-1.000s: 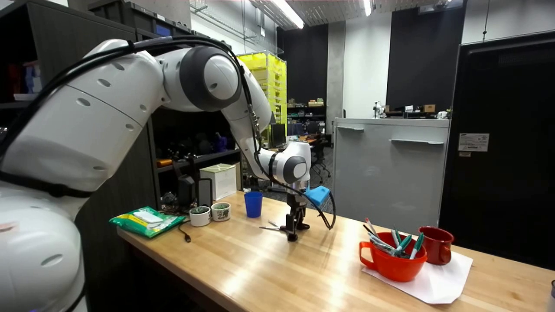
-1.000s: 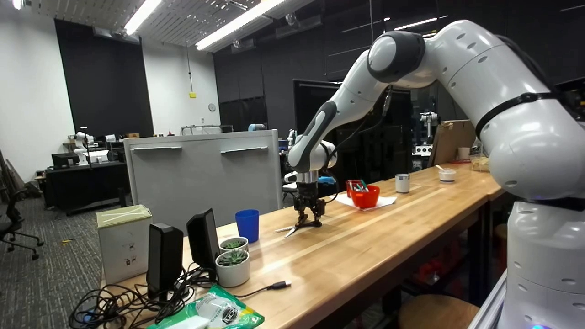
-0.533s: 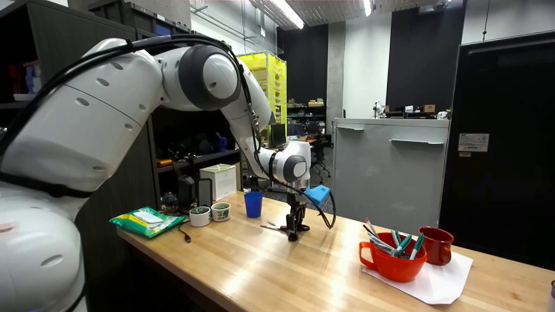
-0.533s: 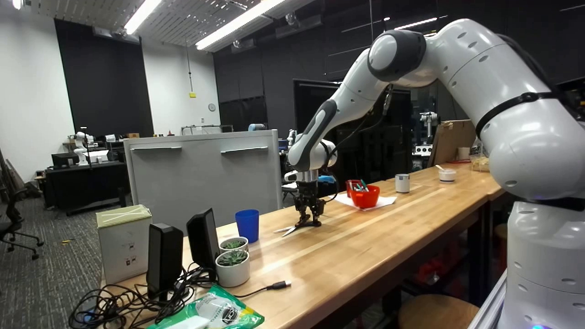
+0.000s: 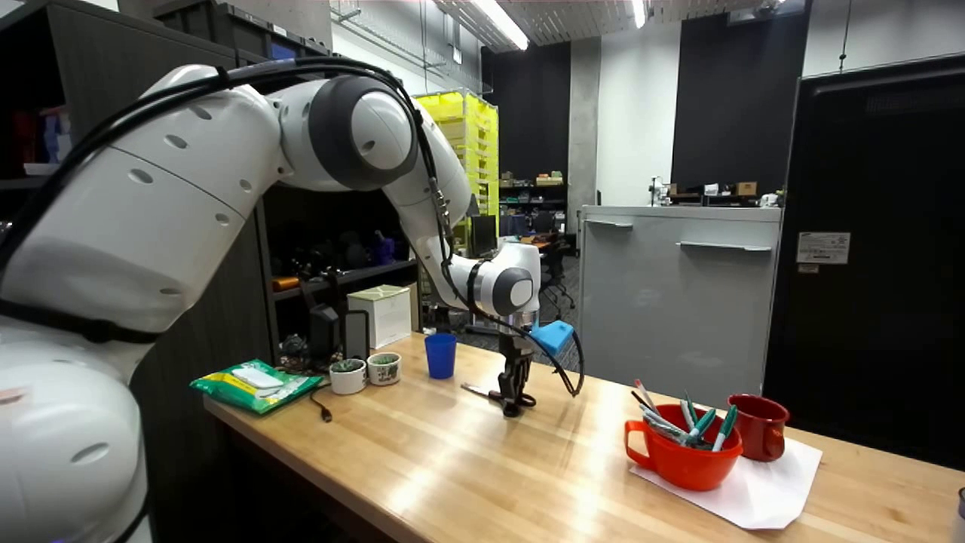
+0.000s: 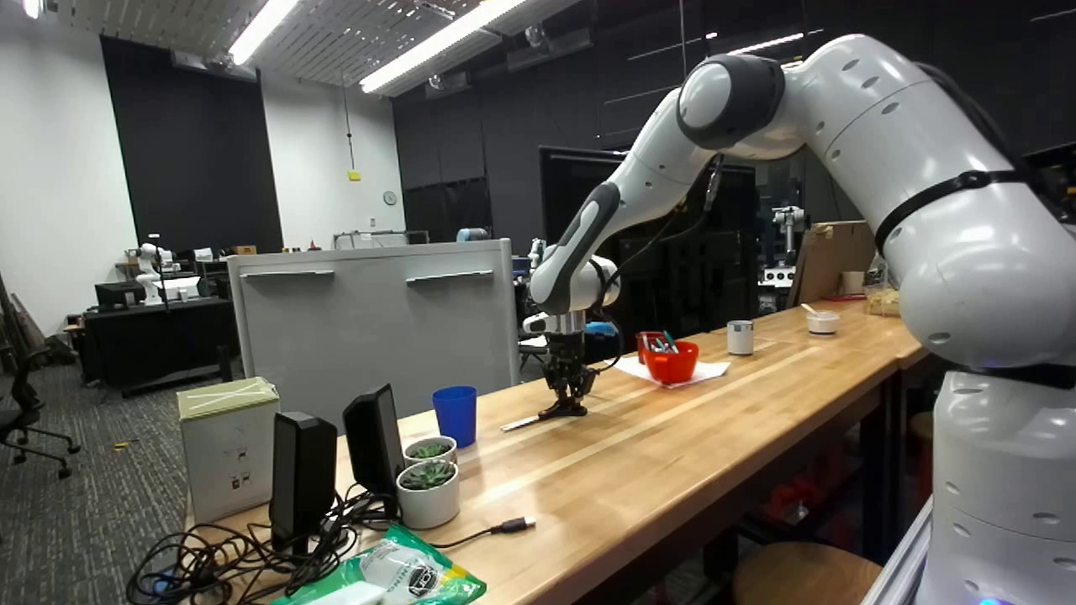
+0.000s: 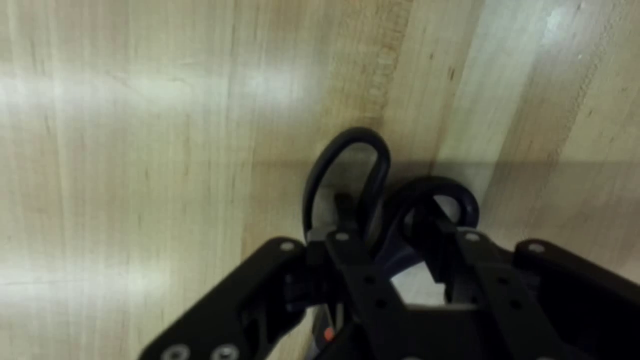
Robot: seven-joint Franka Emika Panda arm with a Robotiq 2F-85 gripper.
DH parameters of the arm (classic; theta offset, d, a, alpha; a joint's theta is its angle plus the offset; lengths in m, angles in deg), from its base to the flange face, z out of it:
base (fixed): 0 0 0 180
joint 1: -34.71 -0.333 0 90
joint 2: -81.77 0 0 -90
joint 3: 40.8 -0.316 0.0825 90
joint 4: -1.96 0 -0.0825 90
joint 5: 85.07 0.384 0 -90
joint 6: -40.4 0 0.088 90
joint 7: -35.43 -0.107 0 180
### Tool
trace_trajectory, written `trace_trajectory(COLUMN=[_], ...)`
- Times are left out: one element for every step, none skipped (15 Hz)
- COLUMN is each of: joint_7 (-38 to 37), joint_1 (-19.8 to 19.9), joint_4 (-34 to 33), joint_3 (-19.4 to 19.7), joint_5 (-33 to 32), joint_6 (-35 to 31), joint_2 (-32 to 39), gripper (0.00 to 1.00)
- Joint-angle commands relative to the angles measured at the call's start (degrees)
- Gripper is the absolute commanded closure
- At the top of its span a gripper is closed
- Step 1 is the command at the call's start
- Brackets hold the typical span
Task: Open and close the scissors.
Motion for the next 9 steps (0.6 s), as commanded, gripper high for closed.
trace_trajectory(joint_7=[0.9, 0.9, 0.8, 0.8, 0.7, 0.7, 0.7, 0.7, 0.6], joint_1=[0.2, 0.2, 0.2, 0.2, 0.1, 0.1, 0.1, 0.1, 0.0], joint_4=[1.8, 1.8, 1.8, 1.9, 1.9, 1.9, 1.9, 1.9, 1.9], joint_3=[-0.1, -0.1, -0.1, 0.0, 0.0, 0.0, 0.1, 0.1, 0.1], joint_5=[-0.1, -0.1, -0.2, -0.2, -0.3, -0.3, -0.3, -0.3, -0.4], joint_6=[-1.5, -1.5, -1.4, -1.5, -1.4, -1.4, -1.3, -1.3, -1.2], joint_2=[2.9, 2.9, 2.9, 2.9, 2.8, 2.8, 2.7, 2.8, 2.8], gripper=[0.95, 0.95, 0.94, 0.93, 0.93, 0.9, 0.48, 0.47, 0.43])
